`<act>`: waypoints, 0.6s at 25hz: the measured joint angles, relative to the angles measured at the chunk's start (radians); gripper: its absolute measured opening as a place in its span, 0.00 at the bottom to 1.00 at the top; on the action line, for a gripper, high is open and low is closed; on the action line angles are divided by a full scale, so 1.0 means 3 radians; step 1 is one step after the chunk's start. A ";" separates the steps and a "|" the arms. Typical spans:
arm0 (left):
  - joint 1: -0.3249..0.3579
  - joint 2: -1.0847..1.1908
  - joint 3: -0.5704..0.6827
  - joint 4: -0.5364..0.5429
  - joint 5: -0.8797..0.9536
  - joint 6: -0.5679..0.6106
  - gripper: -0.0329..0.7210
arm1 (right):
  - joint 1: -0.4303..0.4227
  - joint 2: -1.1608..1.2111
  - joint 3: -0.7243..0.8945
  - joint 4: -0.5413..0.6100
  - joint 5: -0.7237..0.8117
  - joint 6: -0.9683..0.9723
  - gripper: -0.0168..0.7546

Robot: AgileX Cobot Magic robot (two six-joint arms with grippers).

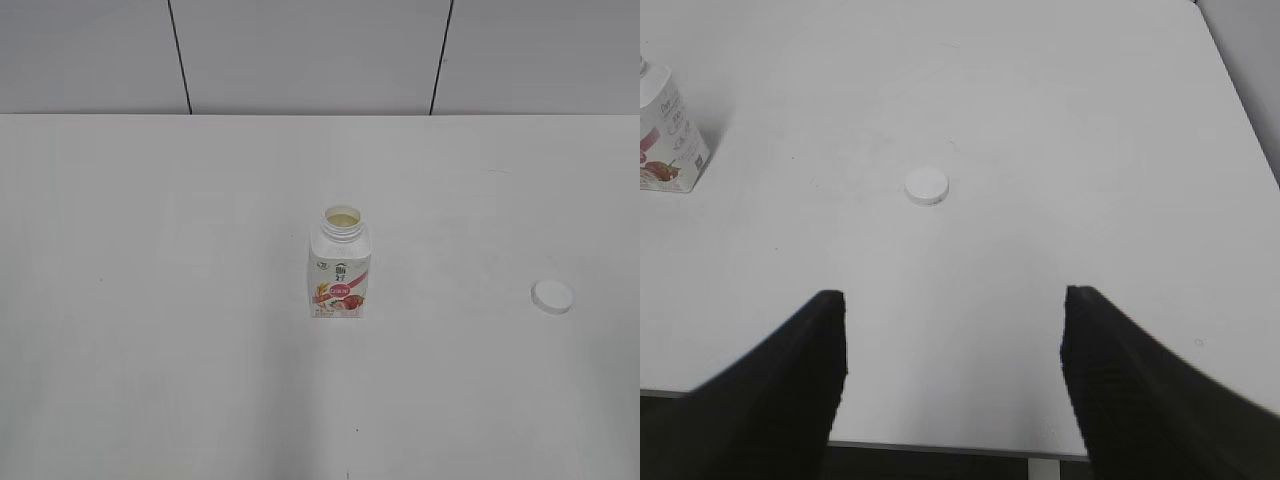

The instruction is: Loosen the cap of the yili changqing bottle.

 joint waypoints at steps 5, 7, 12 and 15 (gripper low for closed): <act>0.0000 0.0000 0.0000 0.0000 0.0000 0.0000 0.41 | -0.0007 0.0000 0.0000 0.0000 0.0000 0.0000 0.71; 0.0000 0.0000 0.0000 0.0000 0.0000 0.0000 0.39 | -0.0007 0.0000 0.0000 0.0000 0.0000 0.0000 0.71; 0.0000 0.0000 0.0000 0.0000 0.0000 0.0000 0.37 | -0.0007 0.0000 0.0000 0.0000 0.0000 0.0000 0.71; 0.0000 0.0000 0.0000 -0.0002 0.0000 0.0000 0.37 | -0.0007 0.0000 0.0000 0.0000 0.0000 0.0000 0.71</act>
